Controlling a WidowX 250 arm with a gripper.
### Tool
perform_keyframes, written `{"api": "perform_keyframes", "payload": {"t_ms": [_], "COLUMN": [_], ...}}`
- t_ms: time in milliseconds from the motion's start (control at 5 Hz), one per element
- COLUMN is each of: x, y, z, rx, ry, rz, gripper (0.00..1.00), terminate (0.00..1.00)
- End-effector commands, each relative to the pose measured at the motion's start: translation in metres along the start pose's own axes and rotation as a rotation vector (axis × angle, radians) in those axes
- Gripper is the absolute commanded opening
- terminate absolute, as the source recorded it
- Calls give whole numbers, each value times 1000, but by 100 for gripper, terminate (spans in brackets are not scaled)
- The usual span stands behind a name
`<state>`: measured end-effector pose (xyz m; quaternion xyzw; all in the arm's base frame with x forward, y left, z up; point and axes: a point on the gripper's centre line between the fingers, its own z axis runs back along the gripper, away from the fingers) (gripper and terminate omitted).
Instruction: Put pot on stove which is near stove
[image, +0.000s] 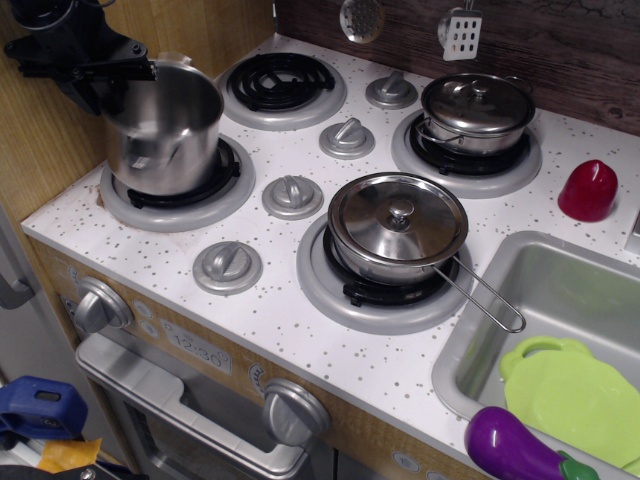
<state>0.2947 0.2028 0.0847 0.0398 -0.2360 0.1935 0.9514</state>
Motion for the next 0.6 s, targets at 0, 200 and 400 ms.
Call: {"api": "perform_keyframes", "payload": {"t_ms": [0,200,400], "x": [10,10,10], "y": [13,13,13], "z": [5,5,5], "rx": [4,4,4], "ry": [-44,-44,-44], "rz": [12,12,12], "gripper": [100,100,100], "terminate": [0,0,100]}}
